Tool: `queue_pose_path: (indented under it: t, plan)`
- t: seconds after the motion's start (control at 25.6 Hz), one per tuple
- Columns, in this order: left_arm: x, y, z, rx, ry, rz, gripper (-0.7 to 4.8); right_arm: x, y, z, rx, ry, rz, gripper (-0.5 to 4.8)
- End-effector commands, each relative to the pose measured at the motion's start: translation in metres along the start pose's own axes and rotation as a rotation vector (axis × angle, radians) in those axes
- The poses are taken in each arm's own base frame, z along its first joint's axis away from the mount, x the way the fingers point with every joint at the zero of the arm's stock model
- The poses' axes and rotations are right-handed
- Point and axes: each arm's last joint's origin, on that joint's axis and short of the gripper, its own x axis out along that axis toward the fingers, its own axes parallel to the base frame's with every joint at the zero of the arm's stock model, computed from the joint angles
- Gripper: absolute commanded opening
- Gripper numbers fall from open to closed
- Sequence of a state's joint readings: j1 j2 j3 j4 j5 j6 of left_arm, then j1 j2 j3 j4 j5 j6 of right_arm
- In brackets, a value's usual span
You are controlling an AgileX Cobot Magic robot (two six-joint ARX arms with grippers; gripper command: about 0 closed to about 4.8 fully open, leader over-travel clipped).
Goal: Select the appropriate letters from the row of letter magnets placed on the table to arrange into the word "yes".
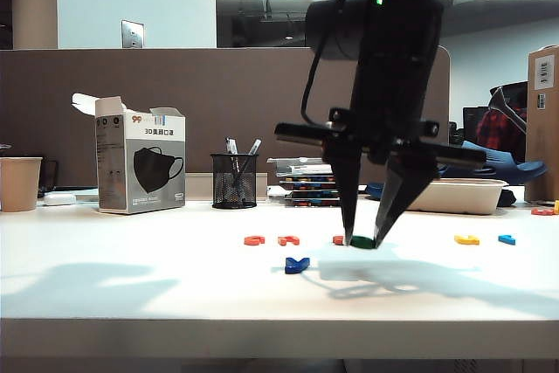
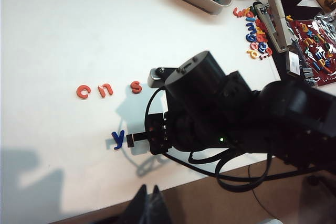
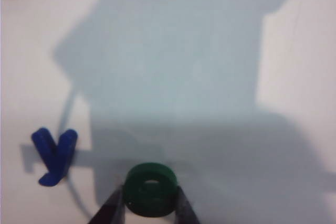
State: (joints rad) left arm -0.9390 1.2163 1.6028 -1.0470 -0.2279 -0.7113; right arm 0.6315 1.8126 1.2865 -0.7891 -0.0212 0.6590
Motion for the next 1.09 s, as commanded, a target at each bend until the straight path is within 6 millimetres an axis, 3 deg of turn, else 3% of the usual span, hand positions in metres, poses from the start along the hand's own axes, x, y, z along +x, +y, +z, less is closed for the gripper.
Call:
queue_pose_path:
  t: [0.04,0.47,0.82,1.09]
  plan:
    - [-0.002,-0.001,0.001,0.001,-0.012,-0.007,-0.05,0.002,0.002,0.001,-0.001,-0.027,0.022,1.03]
    - [-0.001,-0.001,0.001,0.001,-0.012,-0.007,-0.05,0.003,0.005,0.002,-0.005,-0.037,0.041,1.04]
    - [-0.001,-0.001,0.001,0.001,-0.012,-0.006,-0.05,0.025,0.01,-0.003,-0.024,0.013,-0.001,1.04]
    - [-0.002,-0.001,0.001,0.001,-0.012,-0.007,-0.05,0.027,0.009,-0.004,-0.024,0.024,-0.01,1.09]
